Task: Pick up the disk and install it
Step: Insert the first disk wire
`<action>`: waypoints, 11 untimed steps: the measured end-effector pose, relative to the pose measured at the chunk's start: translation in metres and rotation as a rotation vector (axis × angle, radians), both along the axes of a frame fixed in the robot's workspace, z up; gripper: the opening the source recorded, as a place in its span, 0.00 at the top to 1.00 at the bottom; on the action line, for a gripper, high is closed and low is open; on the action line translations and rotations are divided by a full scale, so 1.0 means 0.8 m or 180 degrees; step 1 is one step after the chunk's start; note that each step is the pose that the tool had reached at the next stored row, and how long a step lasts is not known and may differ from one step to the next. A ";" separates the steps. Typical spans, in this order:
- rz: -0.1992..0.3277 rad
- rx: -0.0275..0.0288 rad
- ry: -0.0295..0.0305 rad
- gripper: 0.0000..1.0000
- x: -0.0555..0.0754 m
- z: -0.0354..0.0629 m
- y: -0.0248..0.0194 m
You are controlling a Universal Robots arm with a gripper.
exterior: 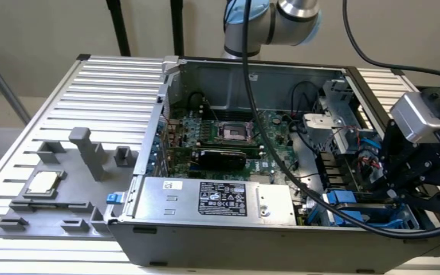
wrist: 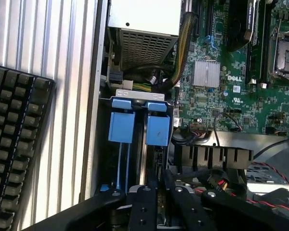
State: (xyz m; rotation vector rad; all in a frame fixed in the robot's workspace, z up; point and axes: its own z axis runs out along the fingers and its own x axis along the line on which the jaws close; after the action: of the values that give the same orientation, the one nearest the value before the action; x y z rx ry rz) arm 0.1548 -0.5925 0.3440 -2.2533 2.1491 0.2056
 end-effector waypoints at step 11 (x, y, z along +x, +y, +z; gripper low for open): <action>-0.0025 -0.0001 -0.0093 0.84 -0.003 -0.001 0.0005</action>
State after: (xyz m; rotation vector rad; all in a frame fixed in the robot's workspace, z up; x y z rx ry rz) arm 0.1524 -0.5921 0.3429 -2.2333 2.1434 0.1712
